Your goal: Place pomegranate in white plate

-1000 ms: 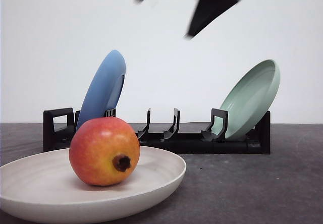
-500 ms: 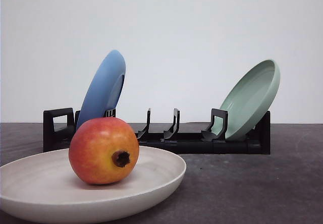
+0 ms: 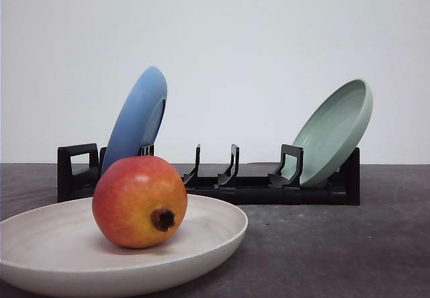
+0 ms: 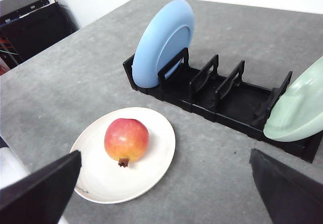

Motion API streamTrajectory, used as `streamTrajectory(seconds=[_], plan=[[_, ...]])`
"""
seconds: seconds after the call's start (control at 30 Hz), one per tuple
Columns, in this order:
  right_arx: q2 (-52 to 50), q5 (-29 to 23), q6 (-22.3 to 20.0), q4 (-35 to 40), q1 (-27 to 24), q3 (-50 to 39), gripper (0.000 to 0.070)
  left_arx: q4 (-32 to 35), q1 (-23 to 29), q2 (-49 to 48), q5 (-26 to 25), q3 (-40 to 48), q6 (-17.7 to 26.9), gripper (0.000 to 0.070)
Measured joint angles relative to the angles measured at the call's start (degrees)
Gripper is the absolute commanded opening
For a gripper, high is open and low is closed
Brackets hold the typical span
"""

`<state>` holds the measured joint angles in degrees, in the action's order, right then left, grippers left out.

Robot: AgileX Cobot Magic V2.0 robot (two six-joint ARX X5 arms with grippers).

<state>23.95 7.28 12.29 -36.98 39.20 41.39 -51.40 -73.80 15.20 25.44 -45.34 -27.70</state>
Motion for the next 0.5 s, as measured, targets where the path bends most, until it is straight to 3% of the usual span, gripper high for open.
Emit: streamTrajectory(seconds=[0.03,0.07,0.17,0.5], plan=[[0.03,0.02,0.22,-0.04,0.00,0.00,0.0282,-0.03,0.00,0.00,0.01,0.00,0.40,0.0225],[0.04,0.10,0.35,-0.09,0.01,0.00,0.0062,-0.18,0.00,0.00,0.01,0.00,0.95,0.0050],[0.05,0.04,0.38,-0.44,0.02,0.00,0.0015,-0.73,0.00,0.00,0.05,0.00,2.50,0.0000],[0.04,0.06,0.38,0.15,0.02,0.00,0.0010,-0.66,0.00,0.00,0.10,0.00,3.66,0.0000]])
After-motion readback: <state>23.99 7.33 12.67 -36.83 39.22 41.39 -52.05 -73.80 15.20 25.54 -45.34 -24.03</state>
